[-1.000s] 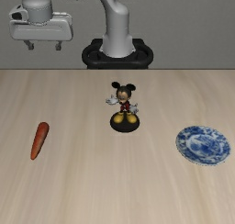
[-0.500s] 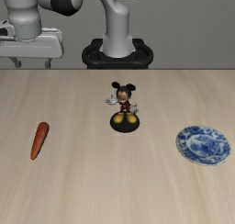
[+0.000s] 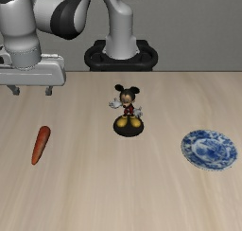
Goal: Pick up the carrot and put it on the plate
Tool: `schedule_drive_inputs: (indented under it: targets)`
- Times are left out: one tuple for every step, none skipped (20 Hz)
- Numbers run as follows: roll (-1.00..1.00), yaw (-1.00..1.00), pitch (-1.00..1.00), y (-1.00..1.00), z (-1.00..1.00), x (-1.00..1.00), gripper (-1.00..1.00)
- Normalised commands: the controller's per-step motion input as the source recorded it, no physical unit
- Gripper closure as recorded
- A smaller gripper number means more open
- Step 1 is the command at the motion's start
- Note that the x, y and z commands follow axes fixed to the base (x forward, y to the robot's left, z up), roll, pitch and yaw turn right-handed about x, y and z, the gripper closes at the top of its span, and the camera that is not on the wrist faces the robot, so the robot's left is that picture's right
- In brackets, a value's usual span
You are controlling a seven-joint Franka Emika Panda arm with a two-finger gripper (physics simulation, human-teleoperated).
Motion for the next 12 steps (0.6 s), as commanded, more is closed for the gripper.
schedule_drive_inputs:
  targets:
    - [0.0, 0.0, 0.0, 0.0, -1.0, 0.0, -1.0]
    - [0.0, 0.0, 0.0, 0.0, -1.0, 0.0, -1.0]
    - [0.0, 0.0, 0.0, 0.0, -1.0, 0.0, -1.0]
    - [0.0, 0.0, 0.0, 0.0, -1.0, 0.0, -1.0]
    - [0.0, 0.0, 0.0, 0.0, -1.0, 0.0, -1.0]
    - [0.0, 0.0, 0.0, 0.0, -1.0, 0.0, -1.0]
    - [0.0, 0.0, 0.0, 0.0, -1.0, 0.0, -1.0]
    - [0.0, 0.0, 0.0, 0.0, -1.0, 0.0, -1.0]
    - [0.0, 0.0, 0.0, 0.0, -1.0, 0.0, -1.0]
    - [0.0, 0.0, 0.0, 0.0, -1.0, 0.0, -1.0]
    - [0.0, 0.0, 0.0, 0.0, -1.0, 0.0, -1.0]
    - [0.0, 0.0, 0.0, 0.0, -1.0, 0.0, -1.0]
